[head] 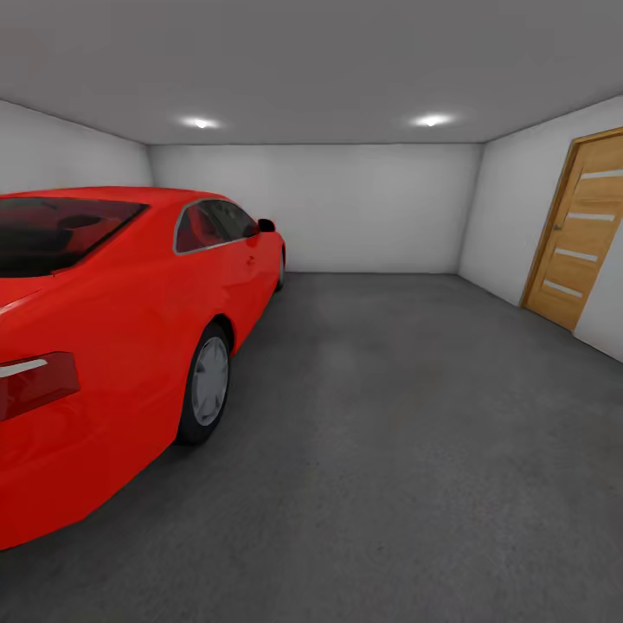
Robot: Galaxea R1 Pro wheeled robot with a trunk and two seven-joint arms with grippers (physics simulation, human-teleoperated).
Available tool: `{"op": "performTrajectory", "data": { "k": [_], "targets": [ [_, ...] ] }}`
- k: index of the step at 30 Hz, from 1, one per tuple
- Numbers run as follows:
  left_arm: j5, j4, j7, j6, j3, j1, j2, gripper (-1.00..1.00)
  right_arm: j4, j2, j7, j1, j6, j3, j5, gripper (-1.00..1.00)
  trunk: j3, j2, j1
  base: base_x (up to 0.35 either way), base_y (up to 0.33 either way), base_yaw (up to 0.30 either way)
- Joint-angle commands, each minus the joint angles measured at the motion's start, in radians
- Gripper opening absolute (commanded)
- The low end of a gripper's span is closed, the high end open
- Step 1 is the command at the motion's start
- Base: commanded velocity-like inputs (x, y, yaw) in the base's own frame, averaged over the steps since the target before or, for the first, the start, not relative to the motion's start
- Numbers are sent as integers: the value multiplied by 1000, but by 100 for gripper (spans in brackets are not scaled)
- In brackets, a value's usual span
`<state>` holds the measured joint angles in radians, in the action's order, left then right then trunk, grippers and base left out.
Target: Move the two storage containers from the living room to the garage. In the garage, place one container on the floor and stack the other container on top of it (either order is fine).
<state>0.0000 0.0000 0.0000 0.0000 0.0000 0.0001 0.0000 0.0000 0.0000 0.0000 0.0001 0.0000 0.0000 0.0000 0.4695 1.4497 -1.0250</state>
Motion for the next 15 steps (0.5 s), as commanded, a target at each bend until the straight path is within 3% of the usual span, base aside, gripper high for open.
{"op": "performTrajectory", "data": {
  "k": [1,7,15],
  "targets": [
    [2,-6,2,-6,5,-2,-3,100,-3,3,3,-2,-6,6,4,100,0,0,0,0,0,-1],
    [2,-13,2,-13,5,-2,-4,100,-4,3,3,-2,-13,40,5,100,0,0,0,0,0,0],
    [2,-29,2,-26,5,-2,-5,100,-3,2,5,-2,-58,85,-40,100,0,0,0,0,0,-15]
  ]
}}
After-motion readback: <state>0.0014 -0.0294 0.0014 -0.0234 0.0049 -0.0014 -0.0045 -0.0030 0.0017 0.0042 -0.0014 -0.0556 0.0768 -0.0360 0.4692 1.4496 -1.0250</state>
